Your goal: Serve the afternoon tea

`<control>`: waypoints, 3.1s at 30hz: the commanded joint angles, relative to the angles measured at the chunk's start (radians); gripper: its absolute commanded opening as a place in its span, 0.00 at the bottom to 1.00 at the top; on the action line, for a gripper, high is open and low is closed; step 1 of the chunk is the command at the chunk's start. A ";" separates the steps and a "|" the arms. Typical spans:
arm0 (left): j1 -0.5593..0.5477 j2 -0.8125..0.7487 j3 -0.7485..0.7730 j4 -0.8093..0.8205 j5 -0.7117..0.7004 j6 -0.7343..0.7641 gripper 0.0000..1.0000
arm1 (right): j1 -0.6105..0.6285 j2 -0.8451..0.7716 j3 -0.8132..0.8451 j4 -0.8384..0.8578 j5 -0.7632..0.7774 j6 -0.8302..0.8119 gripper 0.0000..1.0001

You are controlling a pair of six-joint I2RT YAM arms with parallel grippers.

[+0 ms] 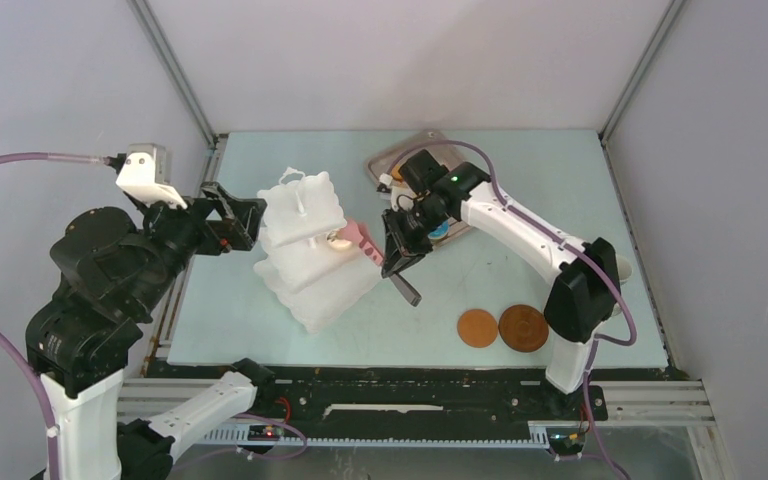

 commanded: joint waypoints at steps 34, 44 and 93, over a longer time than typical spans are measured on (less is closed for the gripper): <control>0.005 -0.018 -0.025 0.023 -0.017 0.032 0.98 | -0.050 -0.050 0.080 -0.066 0.054 -0.005 0.39; 0.002 -0.020 -0.030 0.025 -0.013 0.032 0.98 | -0.299 -0.276 -0.214 0.044 -0.042 -0.021 0.38; 0.007 -0.013 -0.038 0.024 0.014 0.019 0.98 | -0.552 0.111 -0.408 0.242 -0.135 -0.183 0.36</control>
